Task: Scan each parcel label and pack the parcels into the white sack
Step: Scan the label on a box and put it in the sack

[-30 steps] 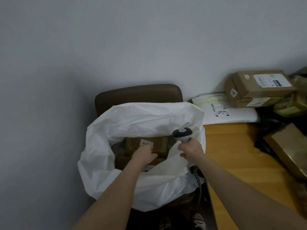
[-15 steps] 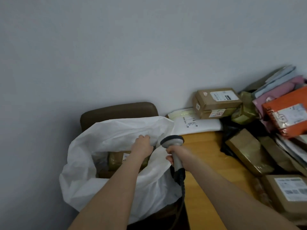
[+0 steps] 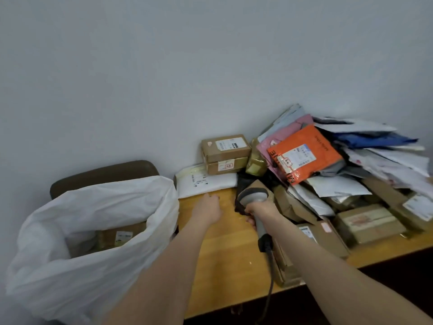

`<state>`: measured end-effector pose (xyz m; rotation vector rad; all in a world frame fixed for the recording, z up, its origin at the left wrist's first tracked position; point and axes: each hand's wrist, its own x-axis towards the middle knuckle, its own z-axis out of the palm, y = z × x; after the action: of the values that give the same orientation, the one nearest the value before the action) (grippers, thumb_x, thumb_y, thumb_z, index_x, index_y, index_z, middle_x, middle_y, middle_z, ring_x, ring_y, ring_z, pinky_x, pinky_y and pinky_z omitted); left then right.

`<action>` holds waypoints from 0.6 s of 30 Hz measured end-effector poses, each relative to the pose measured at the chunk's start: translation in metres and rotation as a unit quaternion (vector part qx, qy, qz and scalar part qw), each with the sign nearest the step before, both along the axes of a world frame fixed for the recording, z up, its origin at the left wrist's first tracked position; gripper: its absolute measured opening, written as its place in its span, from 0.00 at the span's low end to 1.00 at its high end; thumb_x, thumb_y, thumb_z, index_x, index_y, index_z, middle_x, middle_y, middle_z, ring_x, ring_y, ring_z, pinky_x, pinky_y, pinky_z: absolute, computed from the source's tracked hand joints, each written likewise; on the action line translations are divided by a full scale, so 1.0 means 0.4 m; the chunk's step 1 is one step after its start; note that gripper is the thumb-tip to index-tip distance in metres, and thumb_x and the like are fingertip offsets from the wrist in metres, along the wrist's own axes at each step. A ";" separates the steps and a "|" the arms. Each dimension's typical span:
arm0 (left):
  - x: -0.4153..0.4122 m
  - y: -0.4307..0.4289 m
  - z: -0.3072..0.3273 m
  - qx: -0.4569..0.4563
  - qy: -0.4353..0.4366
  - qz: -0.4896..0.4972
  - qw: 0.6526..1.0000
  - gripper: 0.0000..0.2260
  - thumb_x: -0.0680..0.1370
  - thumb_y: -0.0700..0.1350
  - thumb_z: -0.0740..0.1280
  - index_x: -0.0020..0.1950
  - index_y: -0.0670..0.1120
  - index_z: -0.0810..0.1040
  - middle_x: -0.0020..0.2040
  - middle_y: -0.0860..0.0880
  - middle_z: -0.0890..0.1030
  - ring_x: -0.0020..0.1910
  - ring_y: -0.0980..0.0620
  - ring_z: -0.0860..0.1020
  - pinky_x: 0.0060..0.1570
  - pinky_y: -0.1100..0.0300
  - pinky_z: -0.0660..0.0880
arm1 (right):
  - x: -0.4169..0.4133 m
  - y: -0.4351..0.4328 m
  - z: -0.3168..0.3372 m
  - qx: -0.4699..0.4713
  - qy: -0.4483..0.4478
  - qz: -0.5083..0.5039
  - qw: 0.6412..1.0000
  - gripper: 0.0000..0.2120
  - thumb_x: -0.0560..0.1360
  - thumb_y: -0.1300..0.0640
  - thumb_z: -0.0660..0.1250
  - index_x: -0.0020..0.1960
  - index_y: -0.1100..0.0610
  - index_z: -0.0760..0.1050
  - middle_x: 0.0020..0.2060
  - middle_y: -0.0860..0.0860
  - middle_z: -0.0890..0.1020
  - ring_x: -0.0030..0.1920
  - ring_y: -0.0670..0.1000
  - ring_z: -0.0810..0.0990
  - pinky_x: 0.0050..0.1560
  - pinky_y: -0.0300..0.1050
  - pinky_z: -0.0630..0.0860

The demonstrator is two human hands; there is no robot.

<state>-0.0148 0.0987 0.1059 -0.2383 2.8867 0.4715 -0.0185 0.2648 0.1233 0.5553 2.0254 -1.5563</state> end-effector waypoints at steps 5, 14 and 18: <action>-0.071 0.119 0.025 0.009 0.016 -0.018 1.000 0.21 0.77 0.47 0.66 0.69 0.45 0.69 0.65 0.44 0.70 0.63 0.44 0.72 0.57 0.53 0.71 | -0.075 0.113 0.035 -0.001 0.041 -0.038 0.998 0.06 0.72 0.62 0.67 0.46 0.64 0.74 0.23 0.55 0.78 0.25 0.52 0.75 0.34 0.44 0.73; -0.273 0.115 0.004 0.010 0.021 0.012 1.000 0.22 0.78 0.49 0.64 0.71 0.46 0.67 0.67 0.44 0.69 0.64 0.45 0.70 0.58 0.51 0.71 | -0.306 0.123 0.070 0.009 0.044 -0.042 0.998 0.08 0.74 0.60 0.69 0.47 0.64 0.74 0.25 0.55 0.78 0.24 0.51 0.74 0.30 0.43 0.73; -0.415 0.054 -0.012 0.039 0.047 0.075 0.995 0.21 0.79 0.51 0.63 0.70 0.45 0.67 0.66 0.44 0.70 0.63 0.44 0.71 0.59 0.51 0.72 | -0.470 0.059 0.059 0.000 0.048 -0.055 0.997 0.08 0.73 0.59 0.69 0.45 0.62 0.72 0.21 0.54 0.76 0.21 0.49 0.74 0.27 0.40 0.72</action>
<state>-0.1807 0.1203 0.1012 -0.4336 2.9459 0.6366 -0.2064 0.2886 0.1468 0.6114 2.0982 -1.6760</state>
